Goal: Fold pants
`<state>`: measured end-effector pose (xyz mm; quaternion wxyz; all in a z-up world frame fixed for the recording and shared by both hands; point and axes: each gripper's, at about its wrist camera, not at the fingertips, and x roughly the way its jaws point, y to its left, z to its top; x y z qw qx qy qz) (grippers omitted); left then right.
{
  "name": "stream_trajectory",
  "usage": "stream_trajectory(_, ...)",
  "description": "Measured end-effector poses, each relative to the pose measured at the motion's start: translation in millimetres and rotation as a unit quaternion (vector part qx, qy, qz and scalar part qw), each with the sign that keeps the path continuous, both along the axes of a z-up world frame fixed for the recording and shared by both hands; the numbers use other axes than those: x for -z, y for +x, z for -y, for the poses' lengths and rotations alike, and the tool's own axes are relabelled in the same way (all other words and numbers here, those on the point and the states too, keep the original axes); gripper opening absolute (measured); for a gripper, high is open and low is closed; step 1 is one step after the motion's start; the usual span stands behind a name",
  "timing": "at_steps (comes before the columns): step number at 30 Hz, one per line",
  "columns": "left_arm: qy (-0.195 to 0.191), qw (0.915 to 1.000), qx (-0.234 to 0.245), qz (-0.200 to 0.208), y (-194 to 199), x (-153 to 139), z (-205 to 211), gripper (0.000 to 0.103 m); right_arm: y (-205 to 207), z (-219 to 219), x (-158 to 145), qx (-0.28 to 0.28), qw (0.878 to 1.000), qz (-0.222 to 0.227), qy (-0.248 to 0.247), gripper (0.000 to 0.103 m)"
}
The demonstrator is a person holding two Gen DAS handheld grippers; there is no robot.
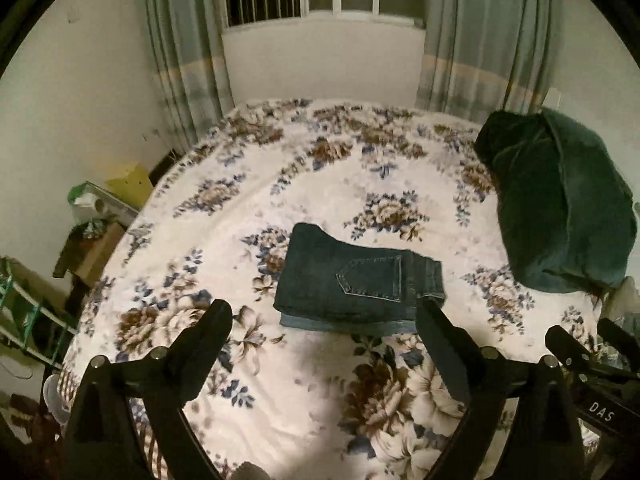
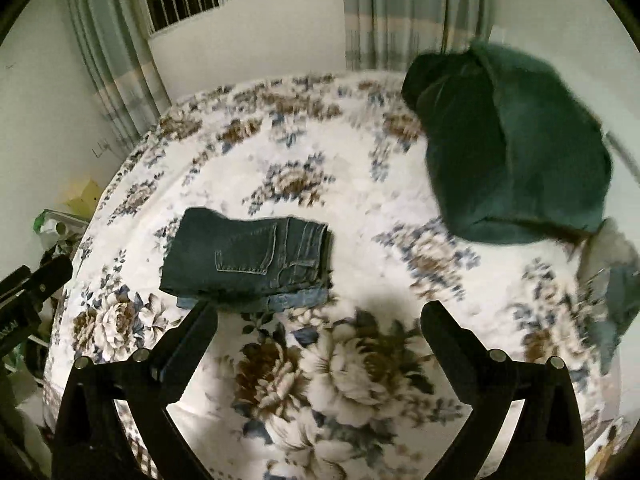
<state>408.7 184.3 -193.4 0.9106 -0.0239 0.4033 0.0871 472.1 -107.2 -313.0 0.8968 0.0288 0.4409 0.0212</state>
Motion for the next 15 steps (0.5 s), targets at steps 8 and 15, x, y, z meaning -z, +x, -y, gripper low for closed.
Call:
stream_trajectory(8, 0.012, 0.9986, -0.019, 0.049, -94.1, -75.6, 23.8, 0.094, -107.9, 19.9, -103.2, -0.010, 0.998, 0.064, -0.004, 0.103)
stream_trajectory(15, 0.025, 0.9966, -0.017, 0.077, -163.1, -123.7, 42.0, 0.094, -199.7, 24.9, -174.2, -0.037, 0.993, 0.112, -0.005, 0.103)
